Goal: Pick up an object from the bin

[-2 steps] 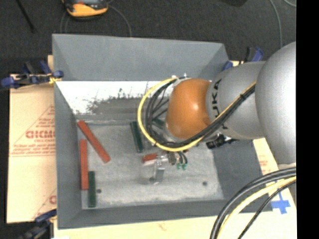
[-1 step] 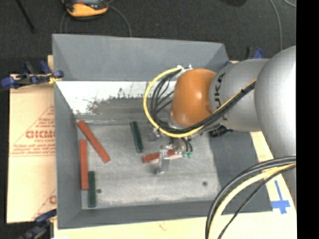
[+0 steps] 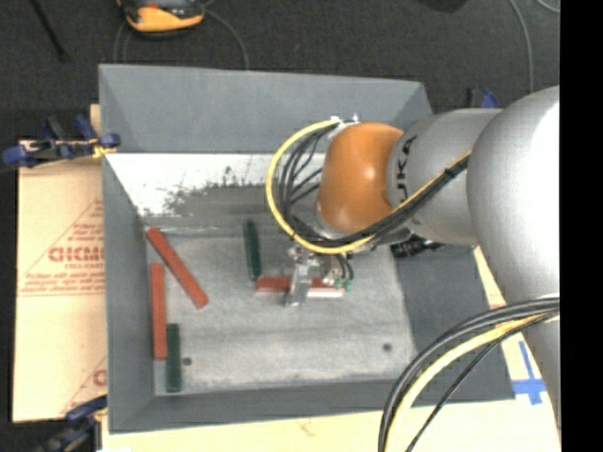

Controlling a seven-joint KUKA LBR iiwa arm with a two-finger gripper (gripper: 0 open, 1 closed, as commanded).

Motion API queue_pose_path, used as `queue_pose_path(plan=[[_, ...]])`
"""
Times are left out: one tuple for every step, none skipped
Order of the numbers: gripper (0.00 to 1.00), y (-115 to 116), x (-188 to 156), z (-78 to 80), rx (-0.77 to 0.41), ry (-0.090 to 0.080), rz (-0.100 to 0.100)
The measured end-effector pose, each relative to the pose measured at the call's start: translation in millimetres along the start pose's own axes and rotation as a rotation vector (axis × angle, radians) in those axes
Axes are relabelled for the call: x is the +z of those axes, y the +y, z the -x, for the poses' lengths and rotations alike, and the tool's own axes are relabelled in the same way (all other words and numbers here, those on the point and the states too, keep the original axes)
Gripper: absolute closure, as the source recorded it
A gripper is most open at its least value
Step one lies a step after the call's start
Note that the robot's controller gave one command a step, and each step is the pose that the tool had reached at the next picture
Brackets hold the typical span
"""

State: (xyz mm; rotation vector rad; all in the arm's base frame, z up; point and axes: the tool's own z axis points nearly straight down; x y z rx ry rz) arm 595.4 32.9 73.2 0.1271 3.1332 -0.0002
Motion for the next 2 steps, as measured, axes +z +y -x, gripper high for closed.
queue_pose_path(plan=[[1.00, 4.2, 0.6, -3.2, 0.012, -0.002, 0.001], [1.00, -23.8, -199.6, -20.6, 0.011, 0.005, 0.000]])
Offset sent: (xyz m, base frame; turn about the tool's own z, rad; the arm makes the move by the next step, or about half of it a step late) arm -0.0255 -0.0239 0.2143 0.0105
